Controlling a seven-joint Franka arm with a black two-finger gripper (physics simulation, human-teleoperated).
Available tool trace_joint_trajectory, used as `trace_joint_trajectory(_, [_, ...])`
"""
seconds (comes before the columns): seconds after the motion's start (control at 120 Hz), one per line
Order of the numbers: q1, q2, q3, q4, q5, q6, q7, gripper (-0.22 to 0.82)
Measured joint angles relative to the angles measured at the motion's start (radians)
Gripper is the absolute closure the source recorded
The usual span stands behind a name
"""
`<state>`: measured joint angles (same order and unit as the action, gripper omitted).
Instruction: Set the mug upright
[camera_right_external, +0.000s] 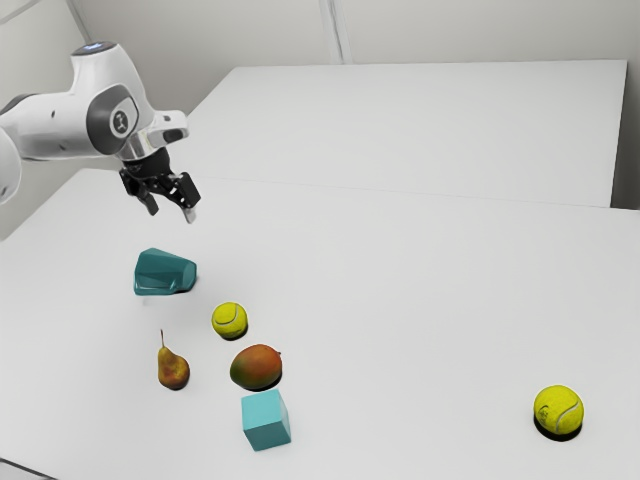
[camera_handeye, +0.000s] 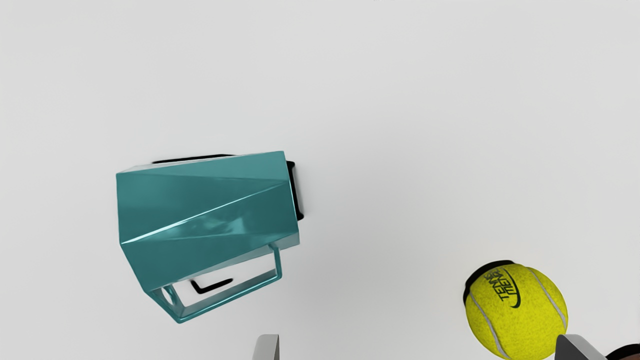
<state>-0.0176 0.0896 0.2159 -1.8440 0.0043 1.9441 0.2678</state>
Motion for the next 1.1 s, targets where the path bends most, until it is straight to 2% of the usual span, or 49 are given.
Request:
trace_joint_trajectory(0.133, [-0.005, 0.004, 0.031, 0.005, -0.014, -0.001, 0.006, 0.0])
trace_joint_trajectory(0.325, [0.104, 0.06, 0.04, 0.041, -0.142, -0.014, 0.066, 0.0])
trace_joint_trajectory(0.717, [0.294, 0.347, 0.031, 0.333, -0.367, -0.188, 0.266, 0.0])
trace_joint_trajectory(0.908, [0.369, 0.447, 0.025, 0.418, -0.437, -0.26, 0.35, 0.0])
trace_joint_trajectory(1.1, [0.468, 0.533, -0.044, 0.49, -0.488, -0.317, 0.42, 0.0])
